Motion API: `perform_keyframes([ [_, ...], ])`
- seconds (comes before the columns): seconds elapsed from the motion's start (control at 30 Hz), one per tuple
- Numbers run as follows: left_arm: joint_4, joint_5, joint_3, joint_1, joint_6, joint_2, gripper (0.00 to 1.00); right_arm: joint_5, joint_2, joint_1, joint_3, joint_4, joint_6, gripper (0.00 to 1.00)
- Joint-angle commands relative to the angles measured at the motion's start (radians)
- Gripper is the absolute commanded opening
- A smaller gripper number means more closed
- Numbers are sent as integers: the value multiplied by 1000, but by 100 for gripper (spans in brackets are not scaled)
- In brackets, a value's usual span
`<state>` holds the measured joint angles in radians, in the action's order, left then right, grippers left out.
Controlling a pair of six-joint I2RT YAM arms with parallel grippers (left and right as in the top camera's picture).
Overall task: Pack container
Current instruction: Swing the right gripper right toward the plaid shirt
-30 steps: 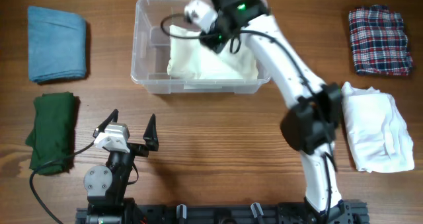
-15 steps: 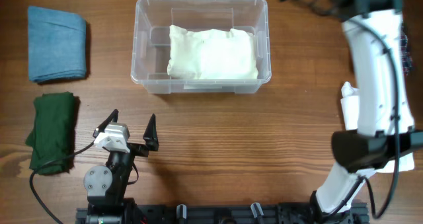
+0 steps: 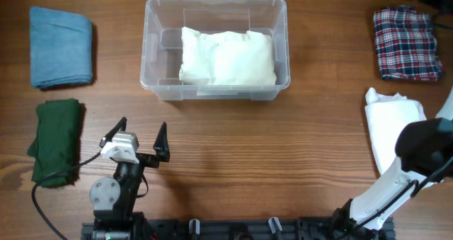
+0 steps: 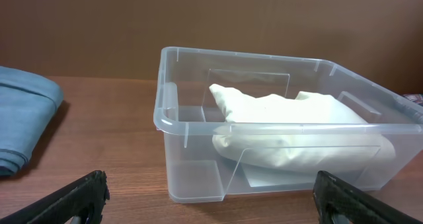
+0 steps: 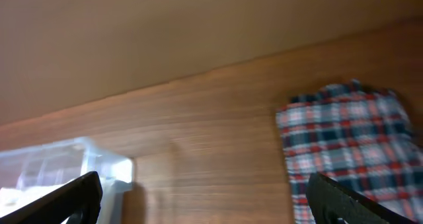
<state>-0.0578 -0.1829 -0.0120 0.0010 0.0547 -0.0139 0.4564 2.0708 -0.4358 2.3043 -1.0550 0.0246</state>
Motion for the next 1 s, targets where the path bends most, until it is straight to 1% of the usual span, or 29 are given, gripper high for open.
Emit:
perform_keyframes([
  [0.0,-2,9,6,-6,6,7,100,34,56,-64,-6,0,-24,100],
  [0.23,-2,9,6,-6,6,7,100,46,157,-203,-6,-2,-29,100],
  [0.33,-3,9,6,-6,6,7,100,66,226,-256,-6,-6,-33,100],
  [0.53,-3,9,6,-6,6,7,100,71,333,-321,-6,-17,-50,100],
  [0.77,-2,9,6,-6,6,7,100,142,380,-356,-6,-24,36,99],
  [0.97,-3,9,6,-6,6,7,100,155,417,-394,-6,-30,54,98],
])
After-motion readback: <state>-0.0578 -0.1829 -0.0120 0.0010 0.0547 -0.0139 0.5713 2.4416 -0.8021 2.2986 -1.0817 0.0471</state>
